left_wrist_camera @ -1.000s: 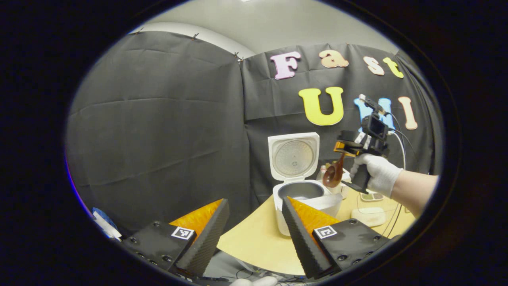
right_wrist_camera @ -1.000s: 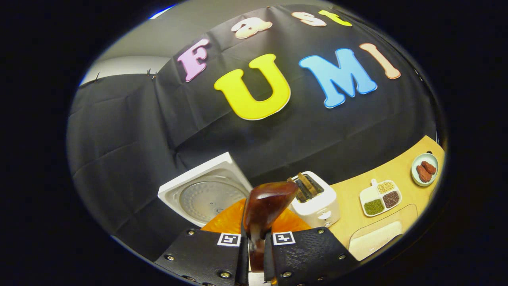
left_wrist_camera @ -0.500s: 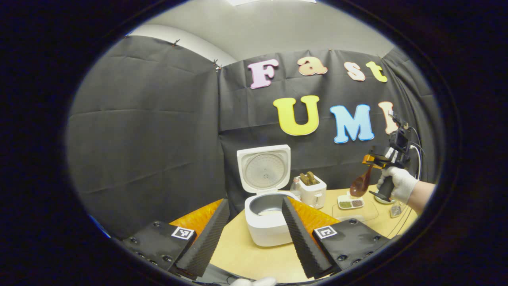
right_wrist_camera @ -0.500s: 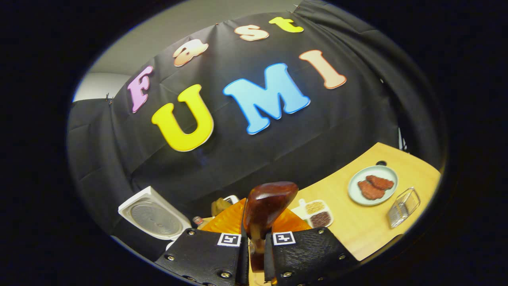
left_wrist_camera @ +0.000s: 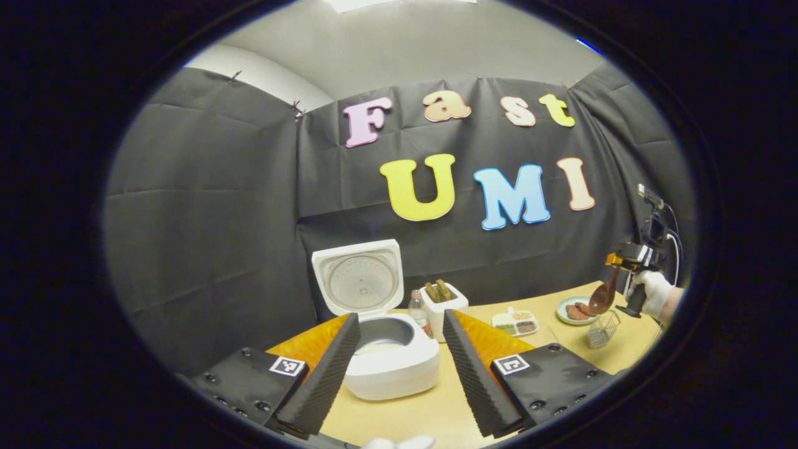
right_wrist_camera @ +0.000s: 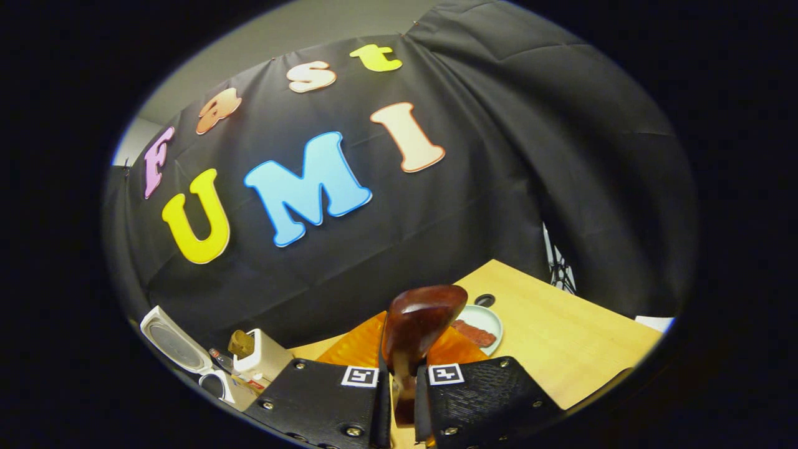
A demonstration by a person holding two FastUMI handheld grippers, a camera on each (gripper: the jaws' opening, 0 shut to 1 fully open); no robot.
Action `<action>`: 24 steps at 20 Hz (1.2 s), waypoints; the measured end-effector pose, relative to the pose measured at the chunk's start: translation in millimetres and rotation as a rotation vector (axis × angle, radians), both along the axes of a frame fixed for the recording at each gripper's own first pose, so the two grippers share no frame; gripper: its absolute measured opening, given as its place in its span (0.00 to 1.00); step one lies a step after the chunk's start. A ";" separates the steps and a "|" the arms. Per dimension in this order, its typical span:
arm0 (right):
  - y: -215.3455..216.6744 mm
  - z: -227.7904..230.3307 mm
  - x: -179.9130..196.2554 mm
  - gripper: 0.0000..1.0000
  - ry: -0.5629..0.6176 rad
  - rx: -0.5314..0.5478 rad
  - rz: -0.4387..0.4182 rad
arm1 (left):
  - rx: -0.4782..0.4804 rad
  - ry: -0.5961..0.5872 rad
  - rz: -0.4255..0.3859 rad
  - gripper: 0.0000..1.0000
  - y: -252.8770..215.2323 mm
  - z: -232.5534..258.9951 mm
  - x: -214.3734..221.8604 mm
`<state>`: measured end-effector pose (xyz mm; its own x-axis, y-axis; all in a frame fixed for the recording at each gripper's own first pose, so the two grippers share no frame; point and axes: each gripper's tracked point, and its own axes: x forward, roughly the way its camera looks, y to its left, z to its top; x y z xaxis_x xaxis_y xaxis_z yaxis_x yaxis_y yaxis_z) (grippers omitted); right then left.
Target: Close the left gripper, press the button to open the rice cooker; take a wooden spoon from the chopstick holder with the right hand, scoop a spoonful of rice and pour it into the rice cooker, then put the wooden spoon back into the chopstick holder.
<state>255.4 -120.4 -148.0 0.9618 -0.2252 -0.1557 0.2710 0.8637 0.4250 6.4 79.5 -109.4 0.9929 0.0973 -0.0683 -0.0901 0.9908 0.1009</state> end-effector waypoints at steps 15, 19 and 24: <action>-61.5 -109.3 -1.0 0.15 0.146 0.050 -0.045 | 0.054 0.021 -0.022 1.00 -48.1 9.0 13.6; -62.9 -143.3 -2.2 0.15 0.212 0.074 -0.053 | 0.063 0.023 -0.022 1.00 -52.5 11.4 17.4; -70.1 -149.4 -6.2 0.17 0.239 0.111 -0.071 | 0.069 0.034 -0.021 0.97 -52.3 9.8 20.4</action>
